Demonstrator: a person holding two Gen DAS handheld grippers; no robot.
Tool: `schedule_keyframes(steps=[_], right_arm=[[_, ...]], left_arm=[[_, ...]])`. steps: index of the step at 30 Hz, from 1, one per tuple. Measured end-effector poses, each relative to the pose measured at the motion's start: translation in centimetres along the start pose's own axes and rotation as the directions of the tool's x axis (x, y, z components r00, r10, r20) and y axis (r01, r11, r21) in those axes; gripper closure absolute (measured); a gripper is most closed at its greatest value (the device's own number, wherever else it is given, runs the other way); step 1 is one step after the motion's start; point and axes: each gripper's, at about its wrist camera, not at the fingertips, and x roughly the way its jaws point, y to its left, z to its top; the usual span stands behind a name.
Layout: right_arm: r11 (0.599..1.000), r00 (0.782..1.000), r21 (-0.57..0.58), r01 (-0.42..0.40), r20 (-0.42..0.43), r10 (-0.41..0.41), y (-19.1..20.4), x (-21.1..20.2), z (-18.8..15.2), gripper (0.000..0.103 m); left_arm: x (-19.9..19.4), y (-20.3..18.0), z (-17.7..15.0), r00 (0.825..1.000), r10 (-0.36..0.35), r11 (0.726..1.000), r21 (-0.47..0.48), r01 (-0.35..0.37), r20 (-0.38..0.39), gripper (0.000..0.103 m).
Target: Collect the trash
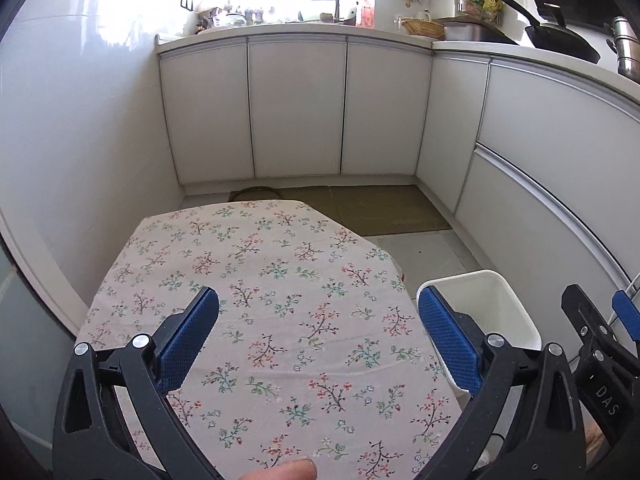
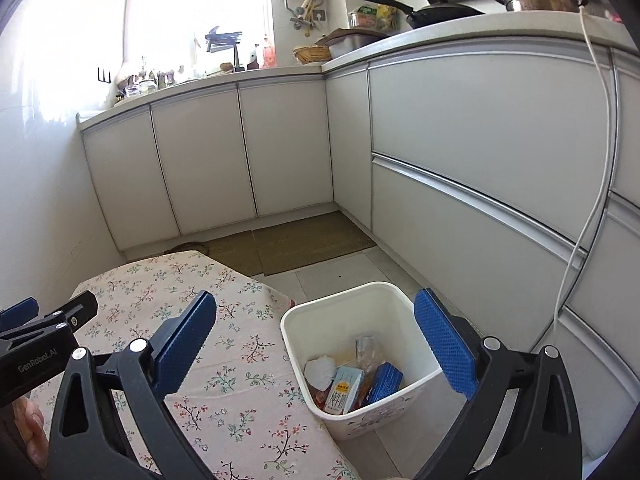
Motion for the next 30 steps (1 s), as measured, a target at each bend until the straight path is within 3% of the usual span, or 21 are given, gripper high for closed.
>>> schedule_keyframes(steps=[11,30], right_arm=[[1.0,1.0,-0.027,-0.012,-0.002,0.011,1.7,0.4,0.0,0.007],[1.0,1.0,-0.017,-0.008,-0.003,0.008,1.4,0.6,0.1,0.007]], left_arm=[[-0.4,2.0,0.1,1.0,-0.017,0.999,-0.048,0.016,-0.01,0.007],[-0.2,1.4,-0.1,1.0,-0.017,0.999,-0.039,0.016,-0.025,0.007]])
